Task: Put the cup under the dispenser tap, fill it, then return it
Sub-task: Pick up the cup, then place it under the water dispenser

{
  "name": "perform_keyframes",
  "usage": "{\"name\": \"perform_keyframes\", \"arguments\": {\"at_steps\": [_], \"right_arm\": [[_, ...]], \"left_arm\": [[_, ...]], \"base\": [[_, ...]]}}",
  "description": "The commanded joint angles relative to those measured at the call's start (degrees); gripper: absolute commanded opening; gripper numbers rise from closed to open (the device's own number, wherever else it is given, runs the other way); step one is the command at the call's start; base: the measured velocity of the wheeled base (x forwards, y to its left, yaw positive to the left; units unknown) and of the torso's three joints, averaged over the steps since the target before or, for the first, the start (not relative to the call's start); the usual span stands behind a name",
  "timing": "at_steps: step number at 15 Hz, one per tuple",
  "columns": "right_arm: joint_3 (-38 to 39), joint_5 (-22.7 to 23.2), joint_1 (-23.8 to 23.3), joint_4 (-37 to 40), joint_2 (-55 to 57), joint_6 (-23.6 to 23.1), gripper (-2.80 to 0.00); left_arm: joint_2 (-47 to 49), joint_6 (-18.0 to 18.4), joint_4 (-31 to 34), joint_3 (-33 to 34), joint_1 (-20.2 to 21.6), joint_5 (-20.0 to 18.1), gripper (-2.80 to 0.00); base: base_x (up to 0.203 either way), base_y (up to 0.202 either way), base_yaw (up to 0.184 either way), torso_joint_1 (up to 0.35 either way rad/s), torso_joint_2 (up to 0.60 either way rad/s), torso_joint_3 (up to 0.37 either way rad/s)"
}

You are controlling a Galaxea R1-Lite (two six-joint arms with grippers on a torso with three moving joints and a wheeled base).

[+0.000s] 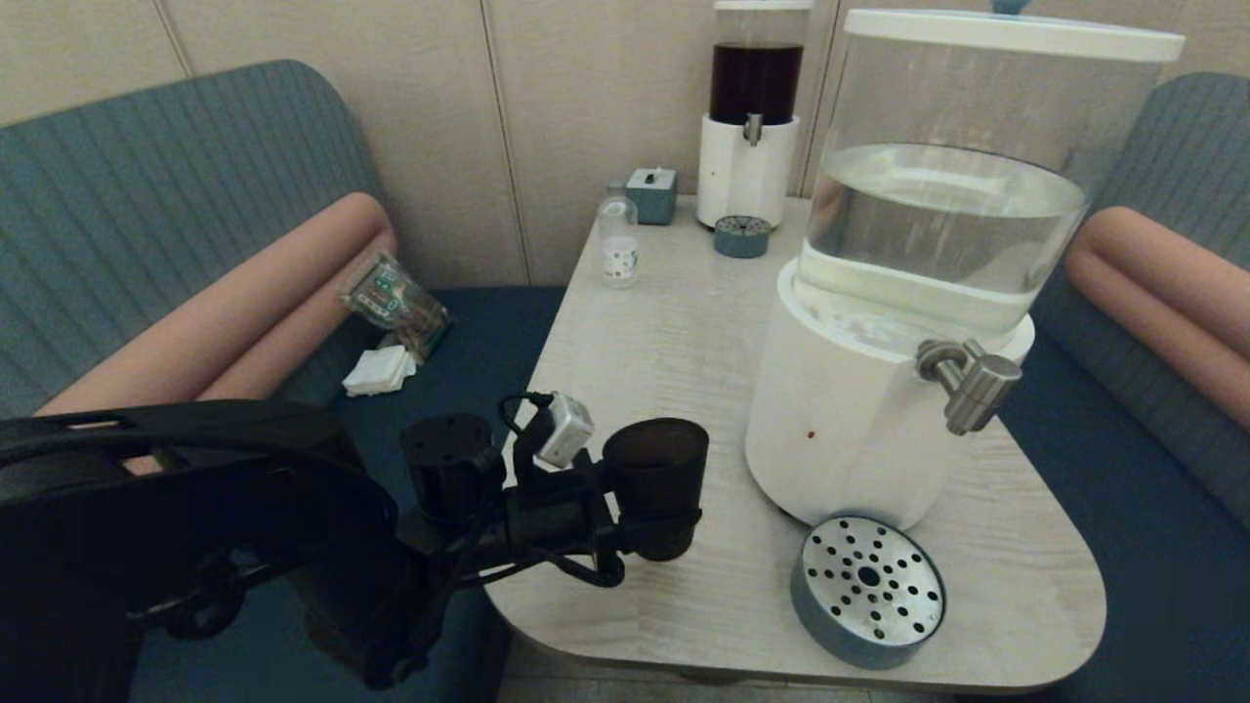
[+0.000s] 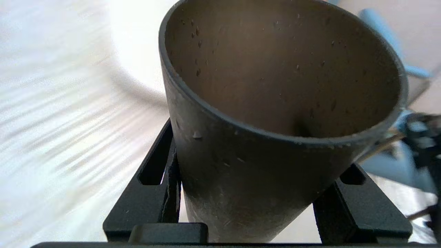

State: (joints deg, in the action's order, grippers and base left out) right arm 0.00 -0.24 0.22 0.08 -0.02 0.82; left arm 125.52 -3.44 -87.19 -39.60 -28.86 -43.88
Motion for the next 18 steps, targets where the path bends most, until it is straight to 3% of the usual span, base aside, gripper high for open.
{"name": "perform_keyframes", "arguments": {"at_steps": [1,4,14,18], "right_arm": [[0.00,-0.02,-0.02,0.01,0.02,0.01,-2.80],[0.00,-0.02,0.04,0.01,0.02,0.00,-2.80],[0.00,-0.02,0.04,0.01,0.02,0.04,-2.80],[0.00,-0.02,0.04,0.01,0.02,0.06,-2.80]], "left_arm": [[-4.95,-0.29,-0.48,2.01,-5.15,2.07,-2.80],[-5.10,-2.12,-0.48,-0.84,-10.23,6.77,-2.80],[6.30,-4.03,-0.48,-15.43,-15.50,8.38,-2.80],[10.60,-4.99,-0.48,-21.55,-17.65,10.77,-2.80]], "base": [[0.000,0.000,0.000,0.000,0.00,0.000],[0.000,0.000,0.000,0.000,0.00,0.000],[0.000,0.000,0.000,0.000,0.00,0.000],[0.000,0.000,0.000,0.000,0.00,0.000]]}}
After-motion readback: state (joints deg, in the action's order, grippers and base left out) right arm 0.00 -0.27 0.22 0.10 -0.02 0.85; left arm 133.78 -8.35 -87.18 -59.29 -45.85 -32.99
